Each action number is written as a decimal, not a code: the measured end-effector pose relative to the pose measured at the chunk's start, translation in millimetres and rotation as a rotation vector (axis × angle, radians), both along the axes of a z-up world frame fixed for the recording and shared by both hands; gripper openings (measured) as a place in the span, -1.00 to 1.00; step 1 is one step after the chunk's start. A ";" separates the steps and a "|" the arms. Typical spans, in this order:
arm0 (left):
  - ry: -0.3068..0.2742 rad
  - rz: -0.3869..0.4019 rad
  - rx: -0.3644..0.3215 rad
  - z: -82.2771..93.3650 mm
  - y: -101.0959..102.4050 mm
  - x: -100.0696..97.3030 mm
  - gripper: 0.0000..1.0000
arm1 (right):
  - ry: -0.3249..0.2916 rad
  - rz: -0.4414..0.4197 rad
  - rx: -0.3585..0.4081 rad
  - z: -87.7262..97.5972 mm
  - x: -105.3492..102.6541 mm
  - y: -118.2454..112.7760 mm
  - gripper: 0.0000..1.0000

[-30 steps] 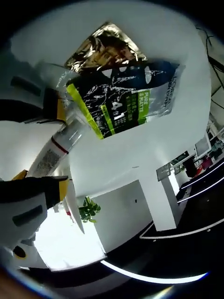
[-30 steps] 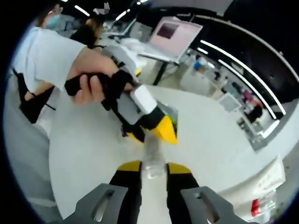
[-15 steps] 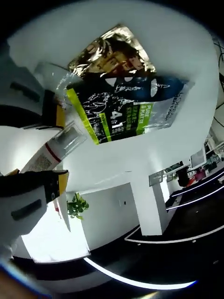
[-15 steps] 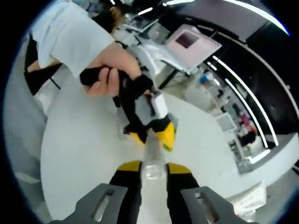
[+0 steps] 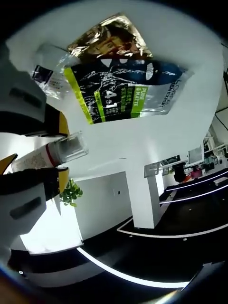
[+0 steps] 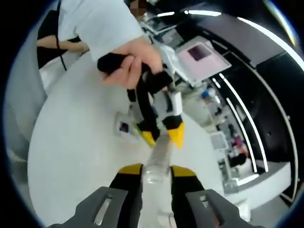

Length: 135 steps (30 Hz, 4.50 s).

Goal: Arrange the skincare products in the storage area until every visible bottle or jar stands upright without overlapping.

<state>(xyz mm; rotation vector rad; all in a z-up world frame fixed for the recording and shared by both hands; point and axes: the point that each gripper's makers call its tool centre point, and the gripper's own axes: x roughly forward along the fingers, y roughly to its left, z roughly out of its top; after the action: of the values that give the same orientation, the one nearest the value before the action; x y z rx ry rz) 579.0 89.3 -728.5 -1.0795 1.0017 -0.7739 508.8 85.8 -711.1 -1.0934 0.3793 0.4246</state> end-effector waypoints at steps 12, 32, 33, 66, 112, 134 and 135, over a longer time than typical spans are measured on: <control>0.031 0.017 -0.006 -6.5 -5.7 -0.3 -0.70 | -0.004 0.069 -0.110 -21.2 0.7 -7.3 -0.62; 0.116 0.076 0.061 -39.6 -9.6 -3.7 -0.71 | 0.048 0.061 -0.110 -53.0 -4.0 -13.0 -0.56; 0.117 0.074 0.061 -40.1 -10.2 -3.9 -0.71 | 0.055 0.056 -0.102 -54.5 -4.7 -13.1 -0.54; -0.378 -0.197 0.156 0.3 -14.6 -6.7 -0.70 | 0.380 -0.328 0.795 -44.4 -28.0 -24.0 -0.58; -0.994 -0.671 0.122 71.2 -109.3 -95.5 -0.70 | 0.109 -0.570 0.779 -4.4 -49.5 -90.5 -0.76; -1.069 -0.734 0.196 59.2 -113.7 -97.6 -0.69 | 0.077 -0.619 0.748 -22.0 -48.8 -106.6 -0.79; -1.074 -0.729 0.194 60.3 -113.7 -96.9 -0.69 | 0.077 -0.619 0.746 -22.2 -49.4 -107.1 -0.79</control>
<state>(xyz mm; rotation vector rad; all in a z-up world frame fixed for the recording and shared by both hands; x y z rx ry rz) 482.1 -24.4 -668.2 0.0078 0.4711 -1.5701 459.4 -21.3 -733.3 -0.2033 0.5451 0.0323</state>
